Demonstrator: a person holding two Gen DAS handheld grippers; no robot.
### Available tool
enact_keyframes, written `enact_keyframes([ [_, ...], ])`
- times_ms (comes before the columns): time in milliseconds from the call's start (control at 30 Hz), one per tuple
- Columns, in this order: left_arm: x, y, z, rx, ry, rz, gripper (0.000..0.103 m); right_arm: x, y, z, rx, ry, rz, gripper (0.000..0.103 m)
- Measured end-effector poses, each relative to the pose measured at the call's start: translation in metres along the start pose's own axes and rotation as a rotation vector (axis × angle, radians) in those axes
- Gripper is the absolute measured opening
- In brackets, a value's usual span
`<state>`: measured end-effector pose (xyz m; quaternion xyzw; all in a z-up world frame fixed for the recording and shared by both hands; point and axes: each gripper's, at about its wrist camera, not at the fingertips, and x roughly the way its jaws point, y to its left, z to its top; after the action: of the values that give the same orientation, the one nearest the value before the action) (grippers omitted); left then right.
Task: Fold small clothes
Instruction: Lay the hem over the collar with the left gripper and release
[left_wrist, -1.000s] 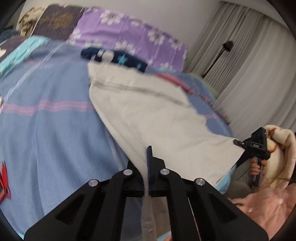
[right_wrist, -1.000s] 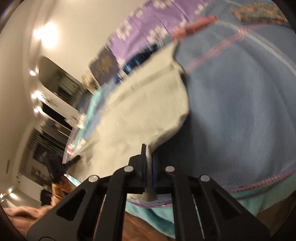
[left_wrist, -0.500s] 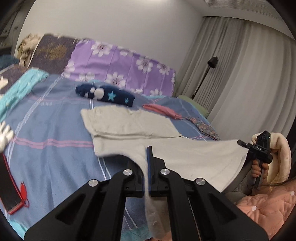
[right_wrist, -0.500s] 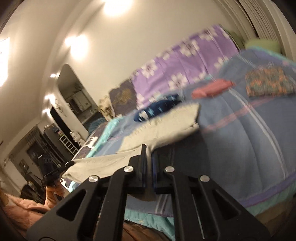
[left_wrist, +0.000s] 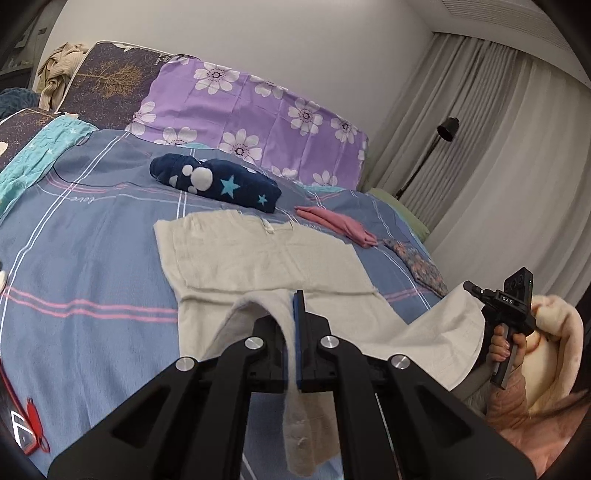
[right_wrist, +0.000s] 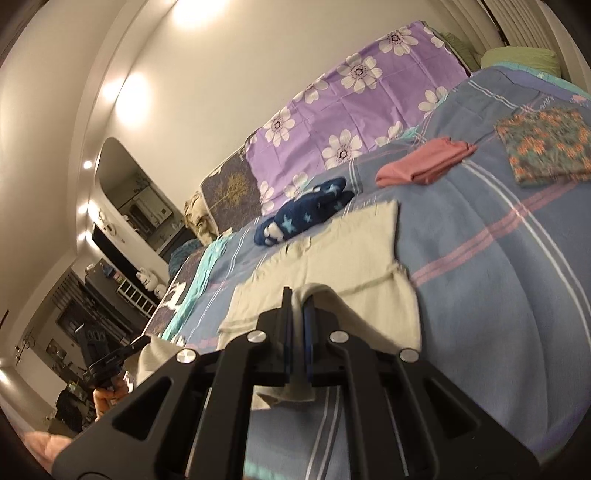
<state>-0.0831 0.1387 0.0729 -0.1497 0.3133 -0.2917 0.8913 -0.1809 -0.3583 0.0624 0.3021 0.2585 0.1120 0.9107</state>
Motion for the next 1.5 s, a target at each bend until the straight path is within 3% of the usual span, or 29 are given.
enact_keyframes([
  [367, 0.104, 0.046, 0.098, -0.042, 0.032, 0.125, 0.002, 0.136, -0.023, 0.102, 0.041, 0.027, -0.105, 0.005],
  [533, 0.17, 0.086, 0.109, -0.082, 0.117, 0.204, 0.002, 0.216, -0.059, 0.115, 0.085, 0.101, -0.211, 0.005],
  [700, 0.229, 0.131, 0.089, -0.14, 0.232, 0.272, 0.007, 0.28, -0.1, 0.097, 0.119, 0.227, -0.314, 0.006],
  [833, 0.235, 0.148, 0.075, -0.188, 0.243, 0.245, 0.014, 0.284, -0.115, 0.082, 0.148, 0.261, -0.291, 0.012],
  [1000, 0.213, 0.13, 0.071, -0.13, 0.219, 0.208, 0.031, 0.255, -0.107, 0.081, 0.126, 0.268, -0.25, 0.018],
  [1167, 0.207, 0.113, 0.061, -0.072, 0.253, 0.193, 0.032, 0.237, -0.097, 0.074, 0.072, 0.294, -0.232, 0.018],
  [1233, 0.21, 0.109, 0.057, -0.037, 0.276, 0.209, 0.027, 0.237, -0.096, 0.072, 0.054, 0.296, -0.241, 0.01],
  [1267, 0.211, 0.108, 0.056, -0.028, 0.286, 0.213, 0.011, 0.237, -0.095, 0.073, 0.053, 0.291, -0.242, 0.009],
  [1300, 0.213, 0.107, 0.056, -0.032, 0.295, 0.207, 0.003, 0.237, -0.096, 0.073, 0.057, 0.286, -0.242, 0.009],
  [1500, 0.208, 0.107, 0.092, -0.088, 0.204, 0.16, 0.001, 0.245, -0.081, 0.104, 0.068, 0.232, -0.198, 0.004],
])
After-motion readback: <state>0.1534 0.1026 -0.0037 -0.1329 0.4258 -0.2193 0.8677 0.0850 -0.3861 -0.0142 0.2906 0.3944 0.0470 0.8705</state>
